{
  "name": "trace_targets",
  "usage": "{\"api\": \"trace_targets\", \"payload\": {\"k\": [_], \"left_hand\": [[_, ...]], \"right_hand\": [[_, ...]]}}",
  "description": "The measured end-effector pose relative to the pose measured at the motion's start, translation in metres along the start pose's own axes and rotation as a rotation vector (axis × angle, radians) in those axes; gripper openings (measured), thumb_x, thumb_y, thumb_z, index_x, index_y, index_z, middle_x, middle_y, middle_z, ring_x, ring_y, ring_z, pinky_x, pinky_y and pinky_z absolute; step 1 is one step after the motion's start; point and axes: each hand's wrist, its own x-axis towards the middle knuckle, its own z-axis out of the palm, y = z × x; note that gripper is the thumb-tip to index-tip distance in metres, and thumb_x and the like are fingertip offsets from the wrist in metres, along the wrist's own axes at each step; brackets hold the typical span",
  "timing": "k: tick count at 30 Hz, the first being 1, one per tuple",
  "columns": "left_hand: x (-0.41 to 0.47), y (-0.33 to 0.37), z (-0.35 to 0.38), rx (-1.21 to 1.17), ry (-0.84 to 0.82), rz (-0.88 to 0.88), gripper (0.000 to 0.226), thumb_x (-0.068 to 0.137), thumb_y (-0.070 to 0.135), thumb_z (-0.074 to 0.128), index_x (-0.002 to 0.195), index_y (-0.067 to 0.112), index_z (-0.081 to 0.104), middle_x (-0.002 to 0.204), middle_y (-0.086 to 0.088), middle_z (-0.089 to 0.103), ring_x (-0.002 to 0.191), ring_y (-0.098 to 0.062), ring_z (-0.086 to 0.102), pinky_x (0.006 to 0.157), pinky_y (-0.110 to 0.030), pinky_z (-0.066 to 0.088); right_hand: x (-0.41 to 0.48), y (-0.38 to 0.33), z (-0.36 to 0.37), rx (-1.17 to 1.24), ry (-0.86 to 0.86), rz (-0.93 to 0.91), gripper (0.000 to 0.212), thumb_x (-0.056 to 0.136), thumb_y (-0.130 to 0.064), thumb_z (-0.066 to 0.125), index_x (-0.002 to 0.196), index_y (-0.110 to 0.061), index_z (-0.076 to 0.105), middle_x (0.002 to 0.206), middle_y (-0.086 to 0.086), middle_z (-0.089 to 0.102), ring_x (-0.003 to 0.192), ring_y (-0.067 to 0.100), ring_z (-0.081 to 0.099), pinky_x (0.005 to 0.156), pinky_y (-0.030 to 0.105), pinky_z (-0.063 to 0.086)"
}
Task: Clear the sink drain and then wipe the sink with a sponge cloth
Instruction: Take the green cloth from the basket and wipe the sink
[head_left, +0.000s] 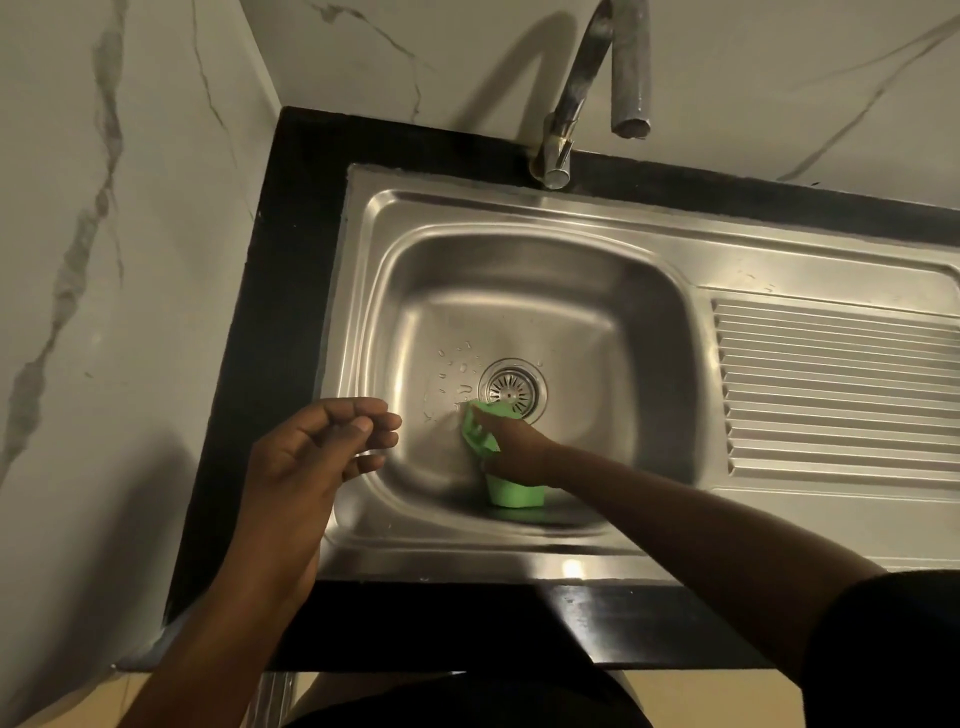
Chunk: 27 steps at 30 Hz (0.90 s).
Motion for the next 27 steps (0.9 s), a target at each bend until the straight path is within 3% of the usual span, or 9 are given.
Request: {"api": "trace_targets", "payload": {"k": [1, 3, 5, 7, 11, 15, 19, 23, 27], "left_hand": [[-0.001, -0.001, 0.000, 0.001, 0.001, -0.002, 0.028, 0.103, 0.007, 0.058, 0.103, 0.022, 0.082, 0.106, -0.011, 0.082, 0.102, -0.029, 0.079, 0.083, -0.027, 0.064], [-0.001, 0.000, 0.000, 0.006, 0.004, -0.012, 0.029, 0.103, 0.005, 0.058, 0.103, 0.022, 0.082, 0.105, -0.010, 0.082, 0.102, -0.029, 0.079, 0.084, -0.029, 0.064], [-0.001, 0.001, -0.001, 0.020, 0.007, -0.013, 0.032, 0.104, 0.003, 0.057, 0.102, 0.022, 0.082, 0.105, -0.010, 0.082, 0.103, -0.030, 0.079, 0.086, -0.032, 0.064], [0.000, 0.003, -0.001, 0.026, 0.011, -0.011, 0.032, 0.104, 0.003, 0.057, 0.102, 0.023, 0.082, 0.105, -0.010, 0.082, 0.103, -0.030, 0.079, 0.088, -0.038, 0.062], [0.002, 0.008, -0.004, 0.034, 0.026, -0.009, 0.025, 0.101, 0.011, 0.063, 0.100, 0.027, 0.083, 0.105, -0.007, 0.083, 0.103, -0.029, 0.079, 0.090, -0.041, 0.059], [0.001, 0.007, -0.008, 0.034, 0.028, -0.030, 0.022, 0.090, 0.027, 0.064, 0.099, 0.029, 0.083, 0.105, -0.006, 0.083, 0.102, -0.026, 0.079, 0.090, -0.041, 0.059], [0.001, 0.003, -0.013, 0.041, 0.023, -0.034, 0.021, 0.093, 0.024, 0.063, 0.100, 0.028, 0.083, 0.105, -0.007, 0.083, 0.102, -0.027, 0.079, 0.093, -0.044, 0.059], [0.003, 0.005, -0.012, 0.053, 0.019, -0.033, 0.021, 0.093, 0.024, 0.063, 0.098, 0.029, 0.083, 0.104, -0.006, 0.083, 0.101, -0.026, 0.079, 0.092, -0.045, 0.059], [0.005, 0.007, -0.015, 0.043, 0.045, -0.023, 0.022, 0.091, 0.025, 0.062, 0.098, 0.027, 0.082, 0.103, -0.007, 0.083, 0.101, -0.027, 0.079, 0.091, -0.046, 0.059]], "right_hand": [[0.000, -0.002, 0.002, -0.003, 0.047, -0.021, 0.063, 0.085, 0.004, 0.070, 0.145, 0.005, 0.047, 0.137, 0.024, 0.058, 0.123, 0.038, 0.057, 0.090, 0.020, 0.040], [0.002, -0.005, 0.010, -0.050, 0.075, -0.029, 0.051, 0.085, -0.006, 0.074, 0.133, 0.002, 0.057, 0.133, 0.022, 0.059, 0.122, 0.037, 0.057, 0.096, 0.026, 0.044], [0.004, -0.002, 0.019, -0.163, 0.039, 0.025, 0.057, 0.090, -0.020, 0.072, 0.143, -0.009, 0.052, 0.140, 0.020, 0.053, 0.124, 0.035, 0.055, 0.102, 0.035, 0.048], [0.004, 0.008, 0.022, -0.244, -0.002, 0.082, 0.061, 0.094, -0.024, 0.069, 0.149, -0.017, 0.044, 0.137, 0.020, 0.056, 0.118, 0.037, 0.060, 0.094, 0.037, 0.051], [-0.007, 0.045, -0.001, -0.414, 0.019, 0.167, 0.045, 0.098, -0.031, 0.060, 0.136, -0.012, 0.046, 0.126, 0.022, 0.064, 0.113, 0.041, 0.065, 0.085, 0.040, 0.051], [-0.020, 0.078, -0.049, -0.377, 0.254, 0.384, 0.049, 0.091, -0.039, 0.069, 0.122, -0.005, 0.055, 0.117, 0.025, 0.068, 0.107, 0.044, 0.067, 0.080, 0.041, 0.054], [-0.021, 0.088, -0.093, -0.189, 0.543, 0.549, 0.041, 0.082, -0.027, 0.071, 0.113, -0.001, 0.063, 0.108, 0.025, 0.071, 0.104, 0.045, 0.070, 0.073, 0.033, 0.049], [-0.005, 0.082, -0.092, -0.105, 0.511, 0.621, 0.045, 0.080, -0.021, 0.072, 0.120, 0.000, 0.065, 0.119, 0.025, 0.069, 0.110, 0.042, 0.068, 0.082, 0.037, 0.054], [0.021, 0.072, -0.071, 0.142, 0.569, 0.658, 0.072, 0.086, -0.022, 0.065, 0.151, -0.006, 0.037, 0.155, 0.026, 0.033, 0.135, 0.048, 0.046, 0.114, 0.045, 0.043]]}}
